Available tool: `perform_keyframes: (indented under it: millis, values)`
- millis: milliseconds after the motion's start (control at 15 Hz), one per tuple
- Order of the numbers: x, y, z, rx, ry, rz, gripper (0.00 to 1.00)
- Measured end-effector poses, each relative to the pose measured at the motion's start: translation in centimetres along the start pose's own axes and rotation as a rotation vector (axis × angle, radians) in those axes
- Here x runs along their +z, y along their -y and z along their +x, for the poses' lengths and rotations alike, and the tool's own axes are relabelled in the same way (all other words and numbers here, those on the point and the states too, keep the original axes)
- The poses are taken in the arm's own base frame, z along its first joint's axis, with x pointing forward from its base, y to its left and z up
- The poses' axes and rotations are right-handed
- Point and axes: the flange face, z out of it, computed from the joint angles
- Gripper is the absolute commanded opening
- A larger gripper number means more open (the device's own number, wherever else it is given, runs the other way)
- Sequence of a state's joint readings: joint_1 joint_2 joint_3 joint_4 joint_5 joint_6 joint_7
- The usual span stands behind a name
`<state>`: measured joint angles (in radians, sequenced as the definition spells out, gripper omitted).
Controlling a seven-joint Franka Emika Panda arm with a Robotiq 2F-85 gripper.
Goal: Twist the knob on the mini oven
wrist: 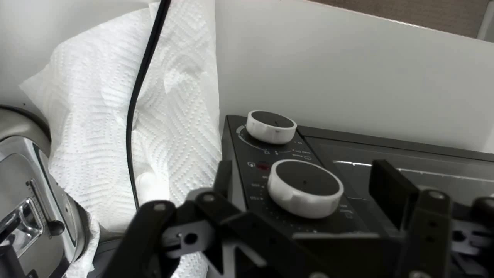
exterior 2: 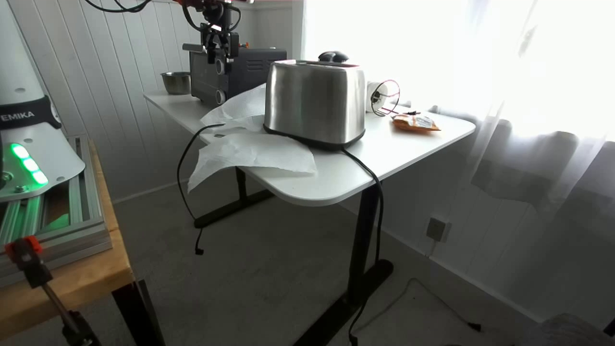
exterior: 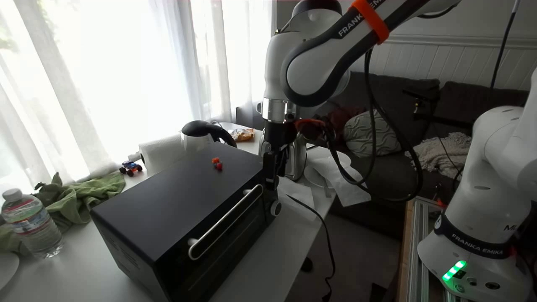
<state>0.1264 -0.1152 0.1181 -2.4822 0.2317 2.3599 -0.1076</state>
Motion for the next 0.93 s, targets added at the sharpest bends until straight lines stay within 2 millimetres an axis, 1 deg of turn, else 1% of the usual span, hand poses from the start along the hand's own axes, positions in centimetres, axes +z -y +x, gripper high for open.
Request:
perform_keyframes:
  millis: [67, 133, 200, 267, 333, 467, 667, 933]
  values:
    - [0.05, 0.14, -0.01, 0.007, 0.001, 0.0, 1.0]
    - [0.11, 0.34, -0.03, 0.014, 0.003, 0.0, 0.84]
    - [0.15, 0.53, -0.05, 0.022, 0.004, -0.001, 0.72]
    - [0.17, 0.65, -0.06, 0.028, 0.004, -0.001, 0.66]
    - [0.19, 0.75, -0.06, 0.033, 0.005, -0.001, 0.57]
    - [0.23, 0.86, -0.07, 0.044, 0.006, -0.001, 0.43]
    - [0.28, 0.8, -0.09, 0.059, 0.007, -0.011, 0.23]
    - [0.26, 0.8, -0.07, 0.066, 0.008, -0.031, 0.22]
